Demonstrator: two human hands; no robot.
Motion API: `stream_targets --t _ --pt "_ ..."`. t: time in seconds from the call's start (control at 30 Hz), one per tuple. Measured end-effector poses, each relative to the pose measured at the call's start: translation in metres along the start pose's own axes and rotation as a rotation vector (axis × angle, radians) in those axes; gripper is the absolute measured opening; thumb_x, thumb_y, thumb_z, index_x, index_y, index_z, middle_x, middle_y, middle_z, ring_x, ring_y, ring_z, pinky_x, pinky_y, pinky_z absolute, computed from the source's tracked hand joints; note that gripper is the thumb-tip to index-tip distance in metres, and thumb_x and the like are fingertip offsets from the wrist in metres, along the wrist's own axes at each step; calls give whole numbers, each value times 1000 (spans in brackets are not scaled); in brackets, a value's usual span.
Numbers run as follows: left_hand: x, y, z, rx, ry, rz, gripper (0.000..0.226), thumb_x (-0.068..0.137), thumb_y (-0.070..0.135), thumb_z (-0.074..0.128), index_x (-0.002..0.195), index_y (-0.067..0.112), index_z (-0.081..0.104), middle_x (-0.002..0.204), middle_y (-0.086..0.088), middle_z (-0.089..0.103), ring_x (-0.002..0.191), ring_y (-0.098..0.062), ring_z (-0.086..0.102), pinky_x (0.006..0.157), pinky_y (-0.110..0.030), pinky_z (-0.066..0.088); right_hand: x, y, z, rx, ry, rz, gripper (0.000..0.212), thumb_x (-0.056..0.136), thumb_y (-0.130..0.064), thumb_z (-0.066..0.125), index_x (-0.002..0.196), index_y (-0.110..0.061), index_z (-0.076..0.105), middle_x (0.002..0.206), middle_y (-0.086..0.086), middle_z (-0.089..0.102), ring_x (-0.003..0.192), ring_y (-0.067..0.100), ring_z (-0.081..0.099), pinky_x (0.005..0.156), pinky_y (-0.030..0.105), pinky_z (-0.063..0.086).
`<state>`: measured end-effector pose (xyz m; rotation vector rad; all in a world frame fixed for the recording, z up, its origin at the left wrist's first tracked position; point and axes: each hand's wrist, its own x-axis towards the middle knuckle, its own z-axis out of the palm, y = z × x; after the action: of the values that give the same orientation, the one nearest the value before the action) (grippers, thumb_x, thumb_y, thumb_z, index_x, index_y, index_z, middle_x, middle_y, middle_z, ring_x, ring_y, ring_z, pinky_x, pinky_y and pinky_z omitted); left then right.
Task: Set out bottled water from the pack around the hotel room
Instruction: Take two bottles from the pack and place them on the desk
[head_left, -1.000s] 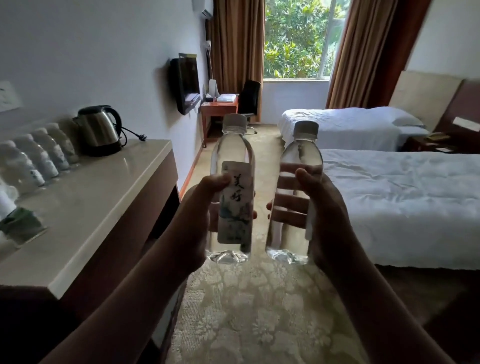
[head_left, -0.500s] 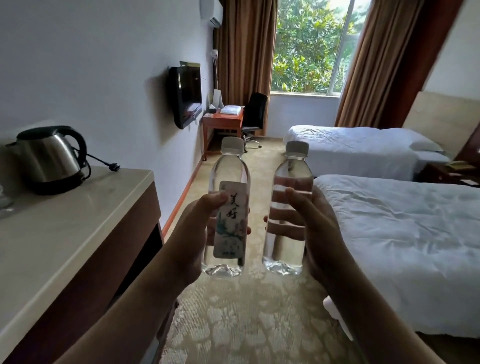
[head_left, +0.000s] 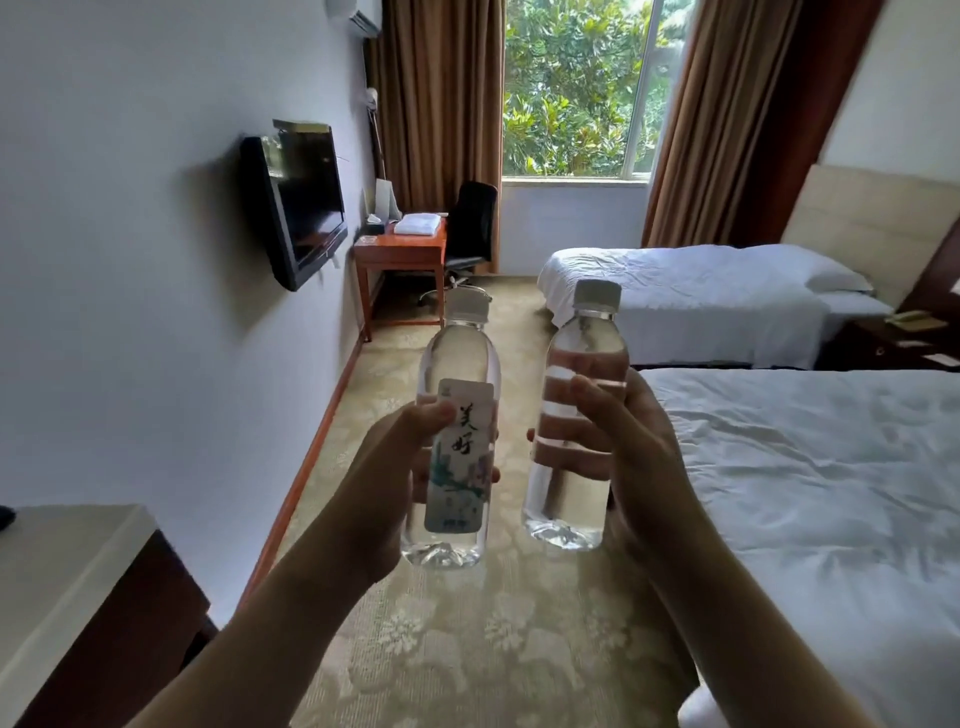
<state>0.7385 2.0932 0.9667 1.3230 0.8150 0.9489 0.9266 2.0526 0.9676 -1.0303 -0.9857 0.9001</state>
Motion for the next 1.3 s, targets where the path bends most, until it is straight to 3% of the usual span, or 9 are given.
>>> stream_targets --t 0.2,0.37,0.53,0.83,1.03,1.1,1.3 --pt "159 -17 4 9 63 24 69 60 61 60 112 16 65 95 -7 75 77 -24 73 67 -37 57 160 39 -34 10 -39 -32 53 83 -37 64 129 -14 52 95 -3 76 84 25 76 61 28 59" --pt "289 -15 7 89 96 62 39 73 42 57 107 23 62 84 2 76 72 -17 73 65 -30 58 294 59 -55 -7 -76 -34 52 85 -40 66 130 -16 52 100 1 76 87 25 76 63 29 60" --pt "398 -13 -7 25 149 61 40 73 40 57 108 21 63 86 1 75 71 -19 73 64 -31 59 411 78 -60 3 -118 3 54 82 -38 65 130 -15 53 100 4 76 87 28 75 63 31 60" --pt "631 -33 -83 14 178 111 36 60 52 65 90 32 72 90 -3 75 74 -22 74 62 -30 59 646 163 -36 8 -132 41 49 87 -35 68 130 -16 52 104 5 75 89 30 75 64 31 60" --pt "816 -25 -118 9 170 92 39 72 38 61 105 18 63 82 0 74 72 -19 74 61 -31 56 810 189 -19 -40 -113 39 56 77 -38 67 127 -17 53 98 3 76 87 27 75 66 30 59" --pt "869 -22 -121 -5 148 73 40 71 34 68 107 17 63 79 2 74 71 -18 74 59 -29 56 856 193 -21 -35 -90 48 56 76 -38 67 126 -17 53 97 2 76 86 26 75 65 29 59" --pt "1016 -30 -133 -60 99 47 46 71 35 61 112 13 62 84 -3 74 73 -22 73 59 -32 58 996 223 -37 -7 -34 37 55 78 -38 65 127 -16 53 99 2 76 84 26 76 65 30 59"
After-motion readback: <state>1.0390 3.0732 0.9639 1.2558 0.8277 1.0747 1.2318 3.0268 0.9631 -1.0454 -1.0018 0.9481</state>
